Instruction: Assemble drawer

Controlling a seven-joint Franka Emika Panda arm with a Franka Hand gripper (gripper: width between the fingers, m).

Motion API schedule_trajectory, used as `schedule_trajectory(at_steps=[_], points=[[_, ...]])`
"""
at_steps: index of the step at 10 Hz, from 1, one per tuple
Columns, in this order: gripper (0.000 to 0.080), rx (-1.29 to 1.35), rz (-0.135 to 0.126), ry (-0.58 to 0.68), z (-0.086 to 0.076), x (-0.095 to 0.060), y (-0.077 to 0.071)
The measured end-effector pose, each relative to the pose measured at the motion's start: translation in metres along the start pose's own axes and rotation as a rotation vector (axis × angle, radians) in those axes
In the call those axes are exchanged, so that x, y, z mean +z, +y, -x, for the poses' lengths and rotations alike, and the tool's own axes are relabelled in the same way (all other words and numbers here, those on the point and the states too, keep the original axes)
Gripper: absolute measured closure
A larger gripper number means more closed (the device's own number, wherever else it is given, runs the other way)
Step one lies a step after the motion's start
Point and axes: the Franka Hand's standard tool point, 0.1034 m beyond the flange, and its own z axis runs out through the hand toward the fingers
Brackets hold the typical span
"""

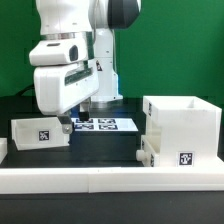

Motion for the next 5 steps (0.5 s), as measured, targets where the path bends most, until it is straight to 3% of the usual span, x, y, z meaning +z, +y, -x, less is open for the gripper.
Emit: schedule_trajectory(at_steps=[5], points=[[0.0151,0.365,0.061,0.011,0.027,-0.008,-0.019]])
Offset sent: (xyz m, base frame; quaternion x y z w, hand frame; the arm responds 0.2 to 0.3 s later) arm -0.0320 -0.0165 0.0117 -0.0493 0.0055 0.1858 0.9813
